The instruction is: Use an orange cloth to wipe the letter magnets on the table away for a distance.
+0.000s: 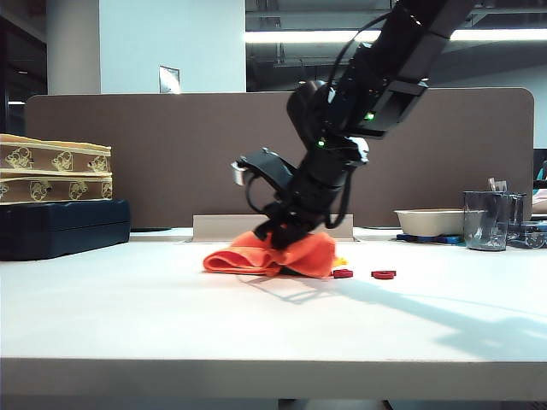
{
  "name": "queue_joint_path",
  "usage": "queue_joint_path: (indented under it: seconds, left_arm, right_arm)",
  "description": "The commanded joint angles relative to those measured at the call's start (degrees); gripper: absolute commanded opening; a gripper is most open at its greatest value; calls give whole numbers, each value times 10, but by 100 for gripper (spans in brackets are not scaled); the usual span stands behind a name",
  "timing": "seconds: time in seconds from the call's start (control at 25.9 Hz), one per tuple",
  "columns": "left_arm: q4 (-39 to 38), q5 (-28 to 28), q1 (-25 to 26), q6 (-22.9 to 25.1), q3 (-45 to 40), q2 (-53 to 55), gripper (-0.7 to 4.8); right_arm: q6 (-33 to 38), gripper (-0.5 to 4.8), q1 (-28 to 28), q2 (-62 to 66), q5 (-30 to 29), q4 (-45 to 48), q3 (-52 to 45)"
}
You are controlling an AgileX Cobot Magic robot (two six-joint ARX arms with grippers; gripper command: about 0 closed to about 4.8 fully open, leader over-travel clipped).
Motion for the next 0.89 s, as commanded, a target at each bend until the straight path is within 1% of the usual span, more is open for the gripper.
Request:
queue_joint_path:
  seconds: [0.04, 0.08, 0.27, 0.39, 0.5, 0.66, 0.73, 0.89]
  left_arm:
    - [5, 2, 0, 0, 1, 0, -2]
    - [5, 2, 0, 0, 1, 0, -3]
    - [5, 2, 0, 0, 1, 0, -3]
    - [5, 2, 0, 0, 1, 0, -2]
    - [5, 2, 0, 0, 1, 0, -3]
    - [5, 2, 0, 0, 1, 0, -2]
    - [5, 2, 0, 0, 1, 0, -3]
    - [5, 2, 0, 0, 1, 0, -3]
  right_arm:
    - [-2, -1, -17, -2, 15, -51, 0]
    - [-2, -1, -21, -2, 28, -63, 0]
    - [-2, -1, -31, -2, 50, -88, 0]
    - [-2, -1, -41, -2, 81, -110, 0]
    - [-2, -1, -54, -2, 97, -115, 0]
    - [-2, -1, -77, -2, 105, -133, 0]
    - [-1, -1, -103, -2, 105, -151, 0]
    - [-1, -1, -129, -2, 105, -152, 0]
